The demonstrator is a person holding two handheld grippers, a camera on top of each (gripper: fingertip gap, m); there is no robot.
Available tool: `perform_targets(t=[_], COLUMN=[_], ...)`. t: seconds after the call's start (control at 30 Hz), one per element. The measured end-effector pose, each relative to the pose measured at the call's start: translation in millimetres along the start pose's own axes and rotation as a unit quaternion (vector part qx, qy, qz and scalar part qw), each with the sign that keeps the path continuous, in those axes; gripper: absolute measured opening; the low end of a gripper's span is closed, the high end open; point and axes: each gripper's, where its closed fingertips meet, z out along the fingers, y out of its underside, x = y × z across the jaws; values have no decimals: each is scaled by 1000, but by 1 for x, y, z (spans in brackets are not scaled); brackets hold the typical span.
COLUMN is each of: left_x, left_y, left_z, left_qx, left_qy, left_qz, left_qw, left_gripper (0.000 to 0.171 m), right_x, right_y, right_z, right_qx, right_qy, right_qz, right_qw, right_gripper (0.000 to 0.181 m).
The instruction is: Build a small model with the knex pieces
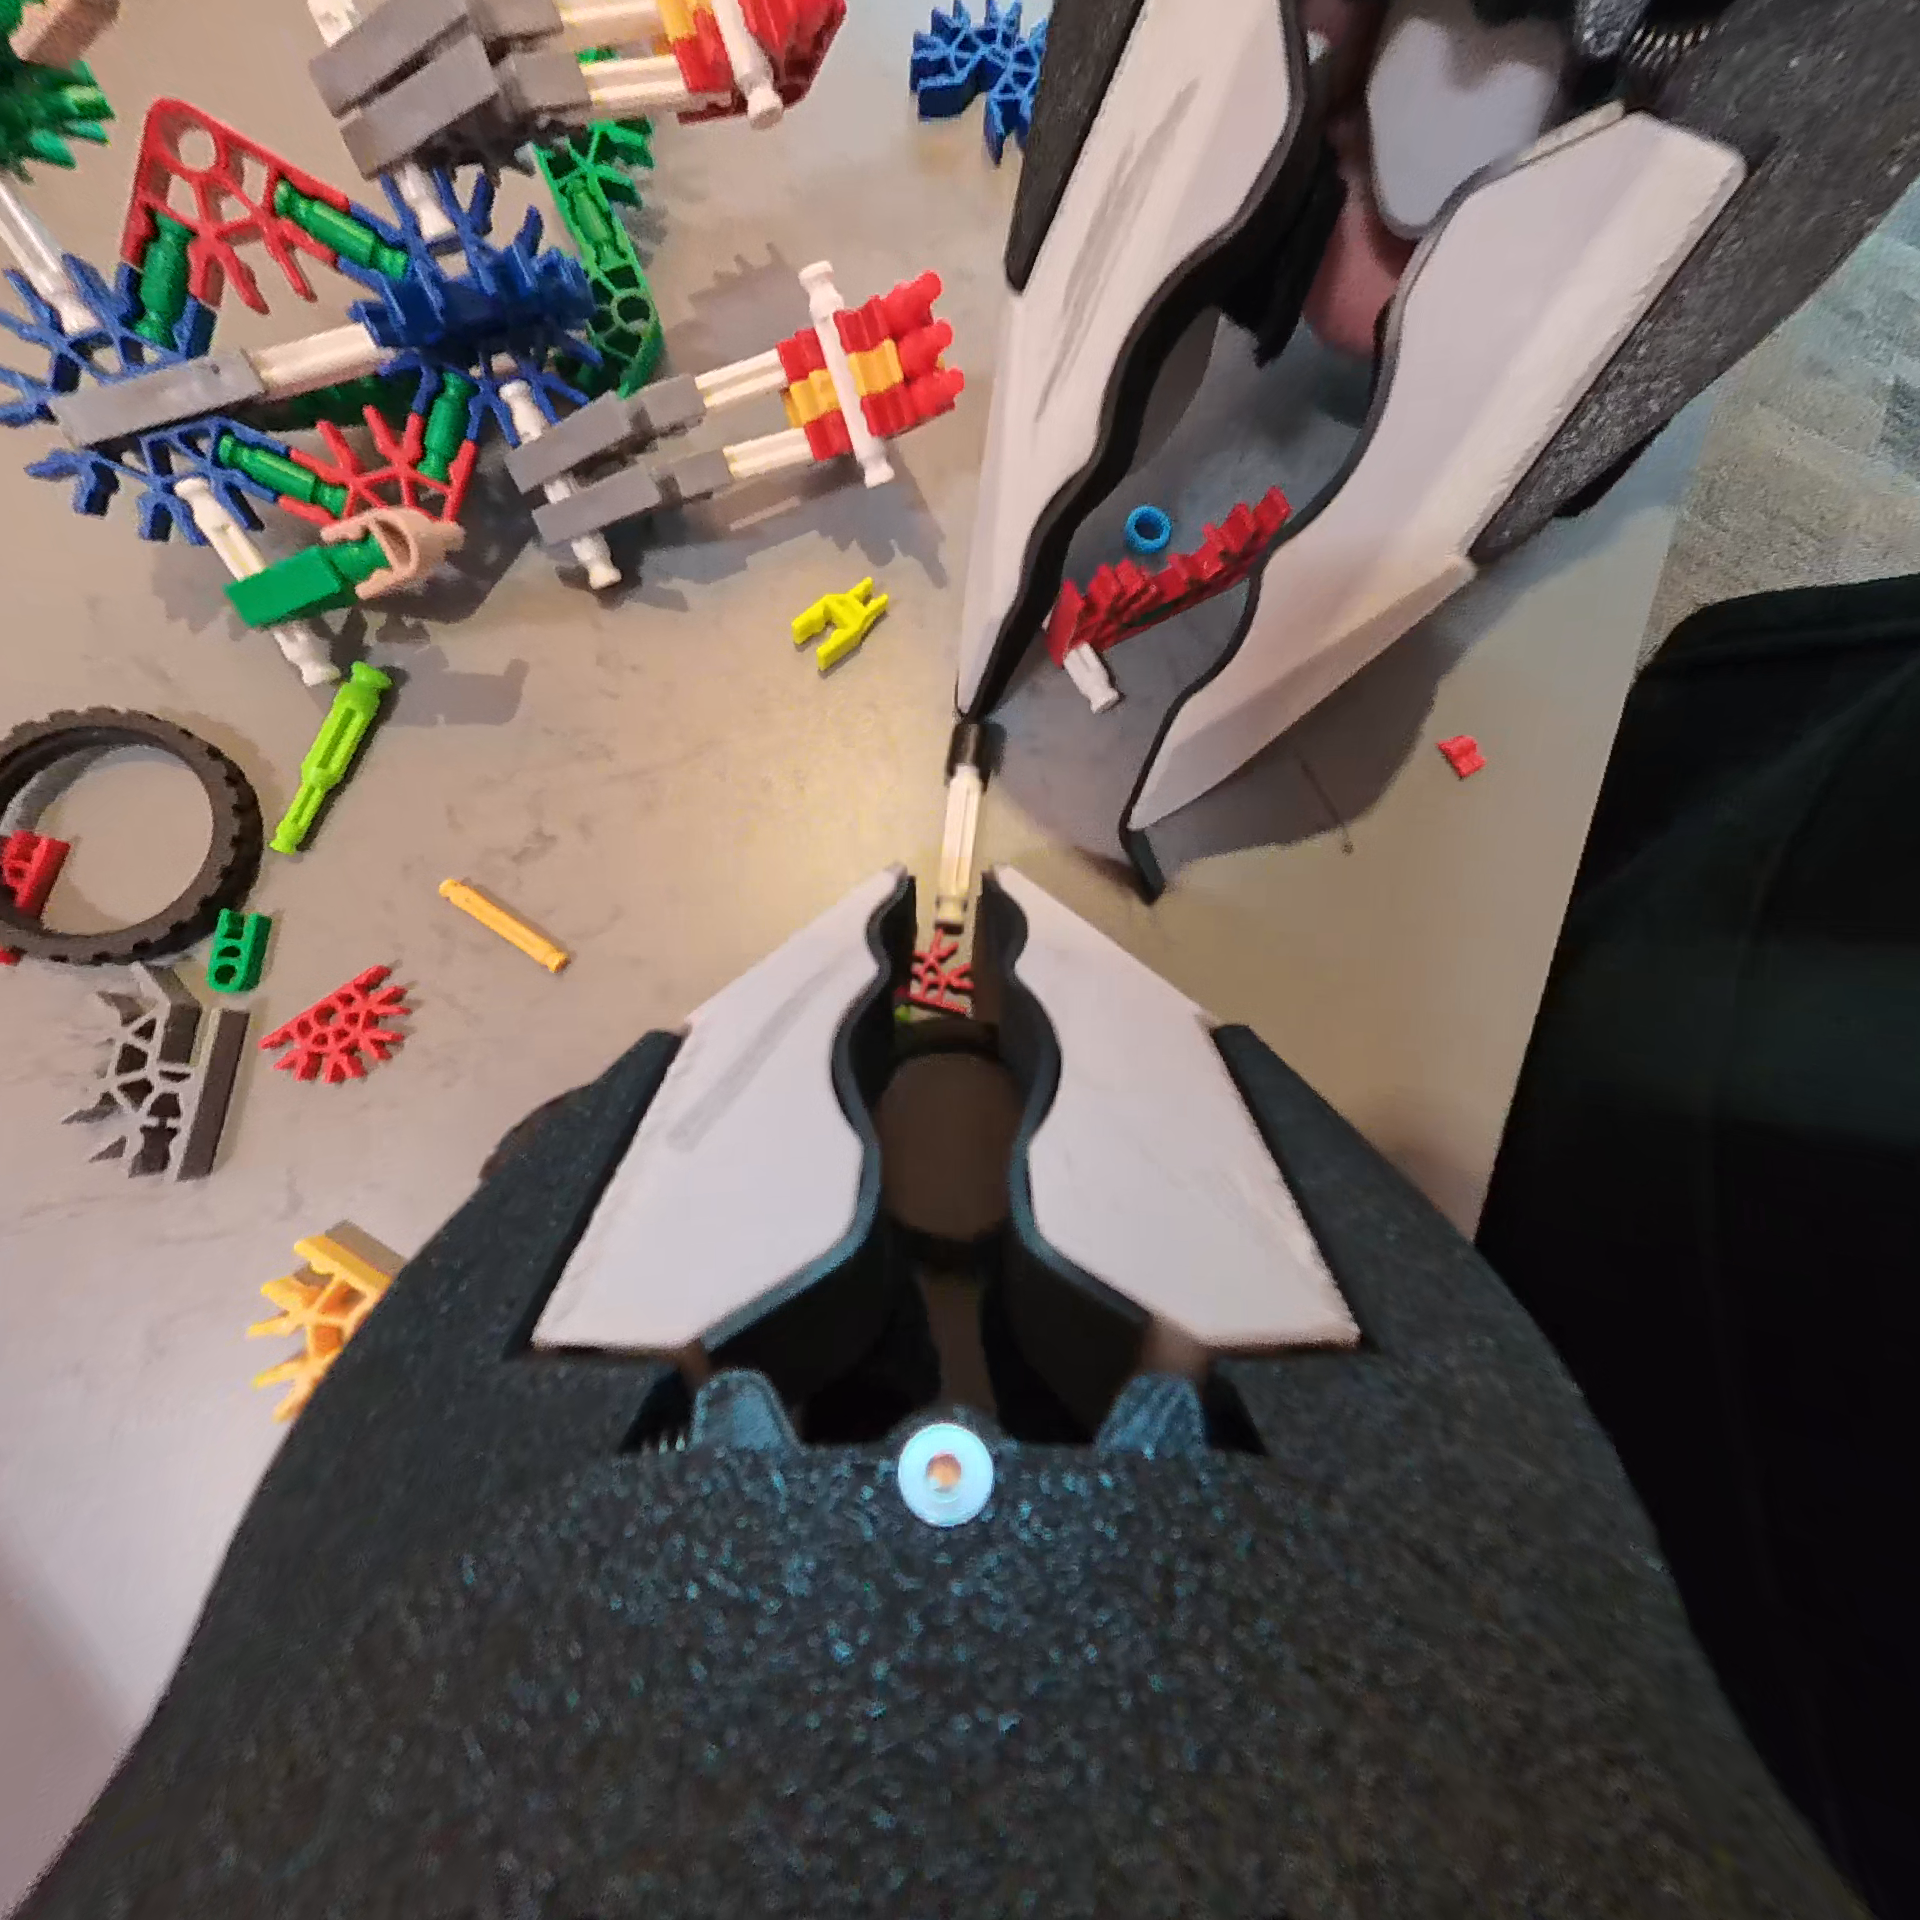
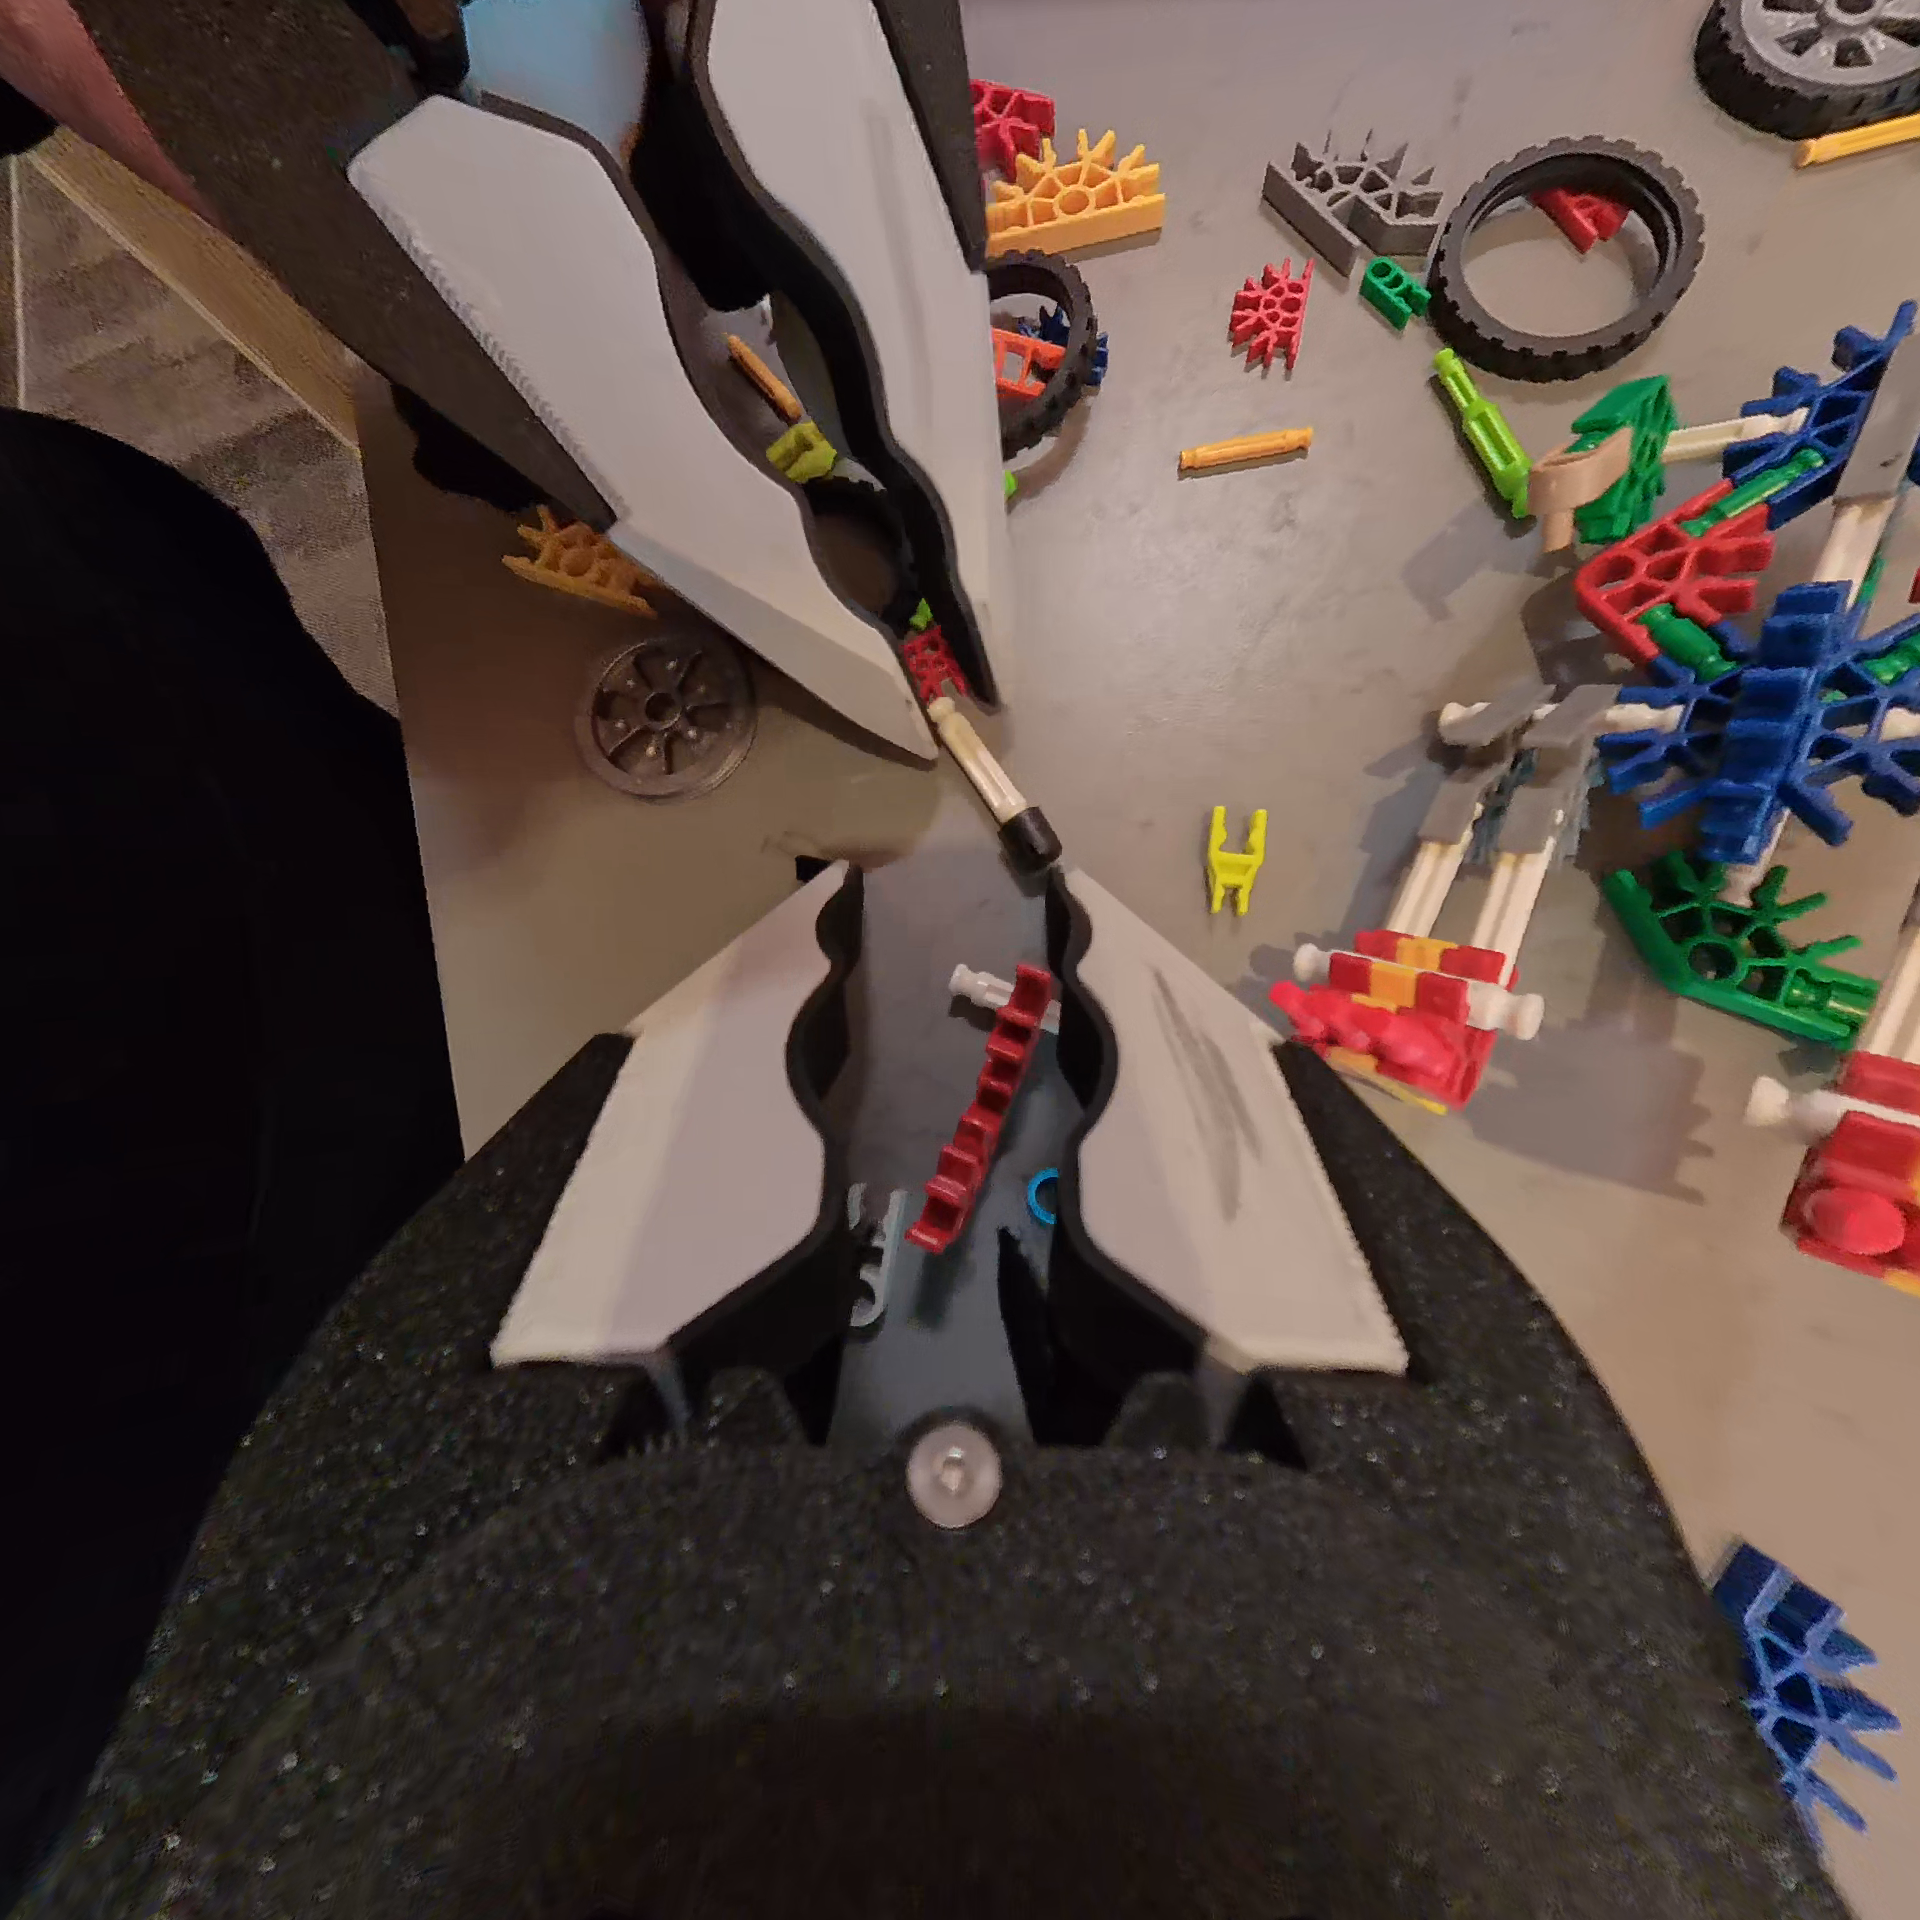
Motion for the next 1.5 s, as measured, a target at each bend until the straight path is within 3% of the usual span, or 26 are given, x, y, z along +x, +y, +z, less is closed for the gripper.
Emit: perform_targets(t=[0.5, 0.93, 1.13, 1.27, 1.4, 1.5], left_x=[1, 1, 1, 2, 2, 1], left_y=[1, 0, 0, 0, -1, -2], left_z=[3, 4, 4, 4, 5, 3], left_qx=[17, 30, 32, 32, 32, 38], left_qy=[1, -6, -6, -5, -9, -7], left_qz=[21, 47, 48, 51, 55, 41], left_qw=[1000, 998, 998, 998, 998, 998], left_gripper=[2, 0, 0, 0, 0, 1], right_x=[10, 9, 9, 9, 9, 9], right_y=[-2, -4, -5, -5, -5, -8], right_z=[4, 5, 5, 7, 7, 2], right_qx=[-4, -5, -14, -36, -33, 2], right_qy=[29, 8, -29, -17, 1, -6], right_qz=[-19, -25, 38, -8, -29, 9], right_qw=[999, 1000, 999, 999, 999, 1000], right_gripper=[6, 3, 3, 3, 4, 9])
